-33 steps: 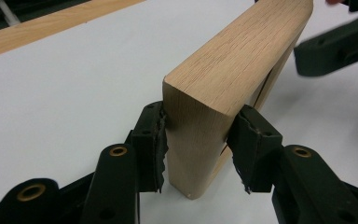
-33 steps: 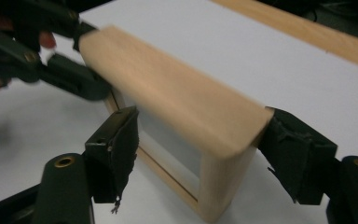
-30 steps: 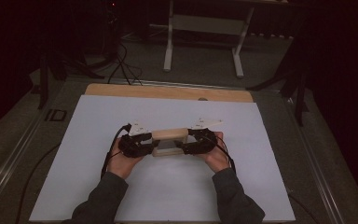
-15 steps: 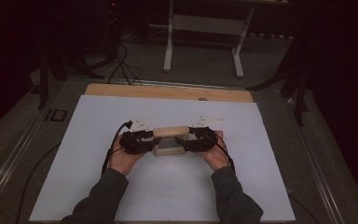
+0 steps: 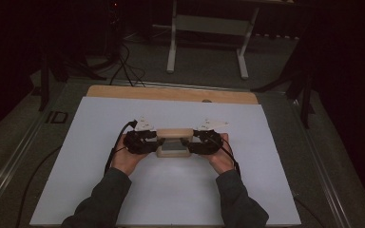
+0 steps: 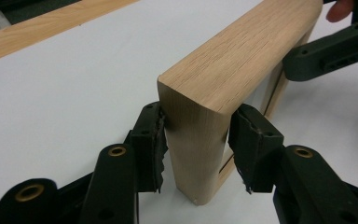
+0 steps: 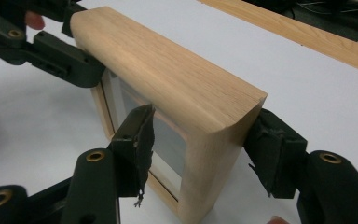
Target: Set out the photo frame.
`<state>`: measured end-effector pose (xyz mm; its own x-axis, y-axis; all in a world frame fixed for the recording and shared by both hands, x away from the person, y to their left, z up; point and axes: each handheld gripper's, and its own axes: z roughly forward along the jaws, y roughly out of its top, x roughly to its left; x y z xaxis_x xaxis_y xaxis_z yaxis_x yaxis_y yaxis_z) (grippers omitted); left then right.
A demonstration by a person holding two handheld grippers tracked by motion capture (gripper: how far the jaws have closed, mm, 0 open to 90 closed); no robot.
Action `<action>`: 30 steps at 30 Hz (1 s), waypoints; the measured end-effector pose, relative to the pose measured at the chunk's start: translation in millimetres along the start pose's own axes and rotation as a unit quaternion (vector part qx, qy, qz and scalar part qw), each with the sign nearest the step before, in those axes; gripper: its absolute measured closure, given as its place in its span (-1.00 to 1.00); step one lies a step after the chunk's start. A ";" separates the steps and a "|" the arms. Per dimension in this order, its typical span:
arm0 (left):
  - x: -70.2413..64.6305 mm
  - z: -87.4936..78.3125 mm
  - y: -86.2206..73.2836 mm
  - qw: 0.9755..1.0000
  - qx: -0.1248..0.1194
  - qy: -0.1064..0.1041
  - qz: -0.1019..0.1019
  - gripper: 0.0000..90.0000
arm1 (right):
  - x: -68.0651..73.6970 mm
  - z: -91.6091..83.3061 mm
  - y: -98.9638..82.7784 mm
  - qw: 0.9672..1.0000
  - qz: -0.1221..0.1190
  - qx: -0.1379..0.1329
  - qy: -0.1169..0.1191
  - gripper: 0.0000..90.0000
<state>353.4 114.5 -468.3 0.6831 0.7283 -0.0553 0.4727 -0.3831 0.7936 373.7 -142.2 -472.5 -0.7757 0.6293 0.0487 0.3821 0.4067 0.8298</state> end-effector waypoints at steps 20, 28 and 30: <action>8.6 3.8 3.1 1.000 -0.006 0.001 -0.014 0.19 | -2.4 4.5 1.6 1.000 0.015 -0.009 -0.010 0.06; 12.2 5.0 2.8 1.000 -0.009 -0.003 -0.023 0.19 | -4.5 6.9 3.4 1.000 0.023 -0.007 -0.005 0.06; 12.7 5.5 3.3 1.000 -0.009 -0.002 -0.026 0.19 | -5.4 7.7 3.7 1.000 0.026 -0.008 -0.004 0.05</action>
<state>366.8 119.4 -469.8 0.6603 0.7443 -0.1000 0.4977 -0.3341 0.8004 383.1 -139.0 -474.0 -0.7508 0.6546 0.0881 0.4141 0.3626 0.8349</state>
